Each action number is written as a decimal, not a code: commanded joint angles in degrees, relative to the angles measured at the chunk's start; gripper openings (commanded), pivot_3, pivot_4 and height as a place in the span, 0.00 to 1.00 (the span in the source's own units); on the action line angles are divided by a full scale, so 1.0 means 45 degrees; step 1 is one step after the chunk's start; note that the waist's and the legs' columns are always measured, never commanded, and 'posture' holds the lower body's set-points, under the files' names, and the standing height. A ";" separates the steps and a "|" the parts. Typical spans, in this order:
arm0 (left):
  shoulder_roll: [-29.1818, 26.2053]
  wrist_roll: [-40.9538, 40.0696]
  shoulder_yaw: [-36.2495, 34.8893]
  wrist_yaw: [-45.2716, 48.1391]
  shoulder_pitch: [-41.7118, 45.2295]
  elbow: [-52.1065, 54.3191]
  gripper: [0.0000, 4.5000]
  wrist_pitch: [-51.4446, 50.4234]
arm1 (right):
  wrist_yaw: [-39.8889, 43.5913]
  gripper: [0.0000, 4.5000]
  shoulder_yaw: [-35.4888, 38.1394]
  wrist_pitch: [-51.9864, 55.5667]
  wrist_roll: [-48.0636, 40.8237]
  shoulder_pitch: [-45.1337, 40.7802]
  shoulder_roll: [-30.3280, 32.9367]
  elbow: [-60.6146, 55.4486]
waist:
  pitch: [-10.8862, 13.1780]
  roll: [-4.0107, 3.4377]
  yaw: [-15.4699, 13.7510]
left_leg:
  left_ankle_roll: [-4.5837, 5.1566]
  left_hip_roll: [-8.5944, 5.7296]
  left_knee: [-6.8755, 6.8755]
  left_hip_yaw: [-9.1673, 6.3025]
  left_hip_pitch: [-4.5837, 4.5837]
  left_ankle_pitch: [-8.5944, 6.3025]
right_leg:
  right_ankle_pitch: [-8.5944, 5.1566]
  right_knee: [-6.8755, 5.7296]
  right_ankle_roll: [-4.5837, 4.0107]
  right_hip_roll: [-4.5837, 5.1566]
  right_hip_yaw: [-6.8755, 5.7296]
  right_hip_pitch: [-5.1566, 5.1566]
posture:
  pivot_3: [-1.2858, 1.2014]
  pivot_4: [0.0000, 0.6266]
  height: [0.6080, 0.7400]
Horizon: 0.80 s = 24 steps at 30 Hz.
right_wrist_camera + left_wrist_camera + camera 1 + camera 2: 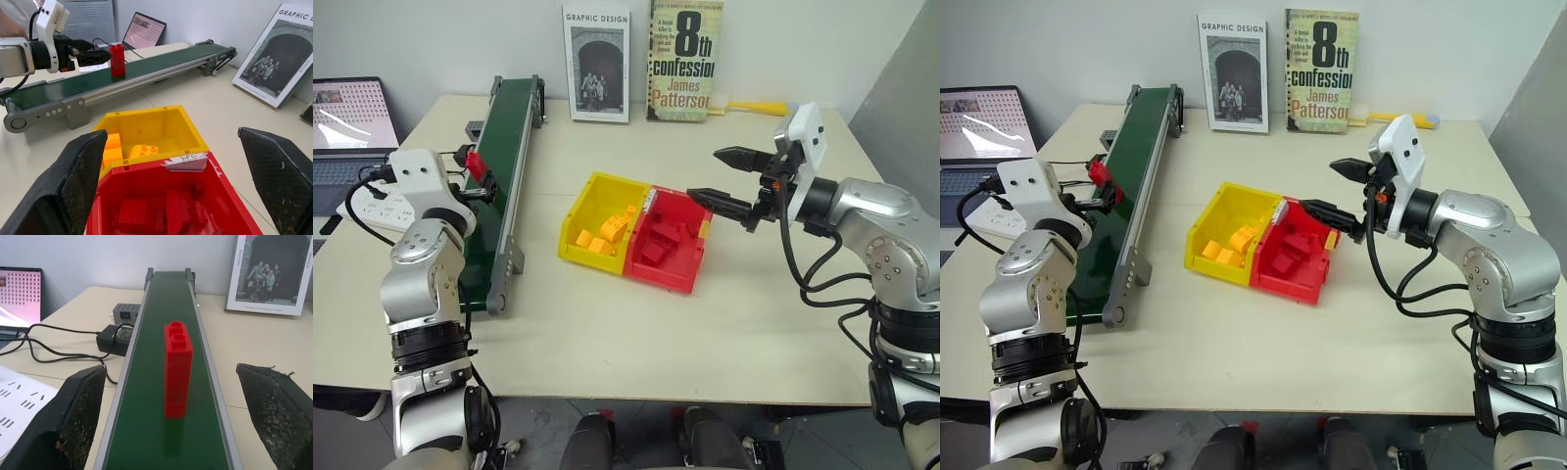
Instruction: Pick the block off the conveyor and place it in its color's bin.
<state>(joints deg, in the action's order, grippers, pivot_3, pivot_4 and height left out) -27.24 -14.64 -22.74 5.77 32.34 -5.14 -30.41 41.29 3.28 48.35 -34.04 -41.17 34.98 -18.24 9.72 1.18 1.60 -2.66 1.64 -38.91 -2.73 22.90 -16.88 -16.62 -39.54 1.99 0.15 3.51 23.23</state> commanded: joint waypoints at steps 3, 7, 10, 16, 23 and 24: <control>0.0041 -0.0878 -0.0501 0.0009 0.0398 0.0109 0.76 -0.0709 | -0.0041 1.00 0.0383 -0.0072 -0.0279 -0.0247 0.0233 -0.0370 | 0.0000 0.0000 0.0001 | 0.0000 0.0000 0.0000 -0.0001 0.0000 0.0000 | 0.0000 0.0000 0.0000 0.0000 0.0000 0.0000 | 0.52 0.24 1.00; 0.0065 -0.1125 -0.0663 -0.0133 0.0312 0.0223 0.61 -0.1037 | -0.0059 1.00 0.0359 -0.0125 -0.0310 -0.0311 0.0280 -0.0321 | 0.0000 0.0000 0.0006 | 0.0000 -0.0001 0.0000 -0.0001 0.0000 0.0000 | 0.0000 0.0001 0.0000 0.0000 -0.0001 0.0000 | 0.52 0.24 1.00; 0.0082 -0.1200 -0.0703 -0.0182 0.0211 0.0468 0.49 -0.1252 | -0.0005 1.00 0.0336 -0.0211 -0.0280 -0.0365 0.0326 -0.0195 | 0.0000 0.0000 0.0005 | 0.0000 0.0000 0.0000 -0.0001 0.0000 0.0000 | 0.0000 0.0000 0.0000 0.0000 -0.0001 0.0000 | 0.52 0.24 1.00; 0.0127 -0.1356 -0.0749 -0.0355 0.0082 0.0996 0.20 -0.1624 | 0.0057 1.00 0.0298 -0.0321 -0.0225 -0.0408 0.0367 -0.0022 | 0.0000 0.0000 0.0005 | 0.0000 0.0000 0.0000 -0.0002 0.0000 0.0000 | 0.0000 0.0002 0.0000 0.0000 -0.0001 0.0000 | 0.52 0.24 1.00; -0.0074 -0.1468 -0.0472 -0.0178 0.0243 0.1555 0.13 -0.2023 | 0.0029 1.00 0.0339 -0.0323 -0.0247 -0.0350 0.0409 -0.0040 | 0.0000 0.0000 0.0004 | -0.0001 0.0001 0.0000 -0.0002 0.0000 0.0000 | 0.0000 0.0001 0.0000 0.0000 0.0000 0.0000 | 0.52 0.24 1.00; -0.0219 -0.1523 -0.0157 0.0157 0.0487 0.1606 0.13 -0.2244 | 0.0032 1.00 0.0379 -0.0302 -0.0247 -0.0339 0.0467 -0.0053 | 0.0000 0.0000 0.0004 | 0.0000 0.0001 0.0000 -0.0001 0.0000 0.0000 | 0.0000 0.0002 0.0000 0.0000 0.0001 0.0000 | 0.52 0.24 1.00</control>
<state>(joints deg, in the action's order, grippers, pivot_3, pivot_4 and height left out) -26.49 -20.42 -24.99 4.55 32.16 -0.90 -39.66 41.24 3.26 48.00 -34.96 -41.66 35.90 -17.46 9.72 1.18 1.62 -2.66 1.63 -38.91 -2.74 22.90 -16.88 -16.62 -39.54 1.99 0.15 3.51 23.23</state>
